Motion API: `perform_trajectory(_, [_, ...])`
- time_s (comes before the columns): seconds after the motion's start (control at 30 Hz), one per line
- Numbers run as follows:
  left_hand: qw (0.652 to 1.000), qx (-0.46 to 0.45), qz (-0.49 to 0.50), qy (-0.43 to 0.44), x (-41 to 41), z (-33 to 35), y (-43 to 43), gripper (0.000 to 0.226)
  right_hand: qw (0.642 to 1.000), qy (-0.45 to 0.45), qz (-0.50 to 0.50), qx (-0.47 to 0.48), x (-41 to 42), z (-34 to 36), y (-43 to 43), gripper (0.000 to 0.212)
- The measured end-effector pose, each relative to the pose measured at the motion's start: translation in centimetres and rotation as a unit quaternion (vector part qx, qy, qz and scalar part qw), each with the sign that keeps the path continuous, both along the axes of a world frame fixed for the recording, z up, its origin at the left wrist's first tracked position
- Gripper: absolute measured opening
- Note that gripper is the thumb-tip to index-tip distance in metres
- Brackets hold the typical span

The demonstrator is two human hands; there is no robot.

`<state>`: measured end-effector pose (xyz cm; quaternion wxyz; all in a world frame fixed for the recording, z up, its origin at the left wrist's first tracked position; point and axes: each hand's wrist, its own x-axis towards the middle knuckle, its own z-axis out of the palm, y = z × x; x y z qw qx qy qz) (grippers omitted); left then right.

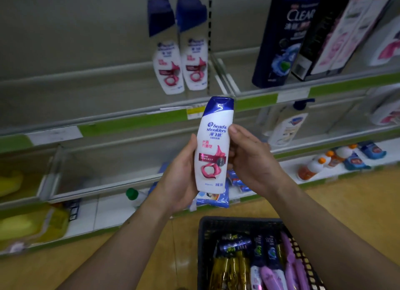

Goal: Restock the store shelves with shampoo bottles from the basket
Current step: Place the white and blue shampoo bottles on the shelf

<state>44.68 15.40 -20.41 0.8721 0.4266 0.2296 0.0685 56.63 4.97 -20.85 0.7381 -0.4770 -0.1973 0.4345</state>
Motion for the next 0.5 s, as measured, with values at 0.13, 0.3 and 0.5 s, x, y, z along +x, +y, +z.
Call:
perform_trajectory(0.13, [0.999, 0.014, 0.014, -0.026, -1.1, 1.8, 2.1, 0.048, 1.0, -0.006, 0.005, 0.014, -0.9, 1.6, 2.9, 0.024])
perform_trajectory(0.3, [0.997, 0.049, 0.02, -0.056, -1.9, 4.1, 6.0, 0.045, 1.0, 0.003, 0.017, 0.016, -1.9, 3.8, 7.0, 0.045])
perform_trajectory(0.5, [0.965, 0.221, 0.124, -0.068, -1.9, 6.1, 10.4, 0.072, 0.998, -0.02, 0.043, 0.038, -3.4, 6.0, 11.7, 0.041])
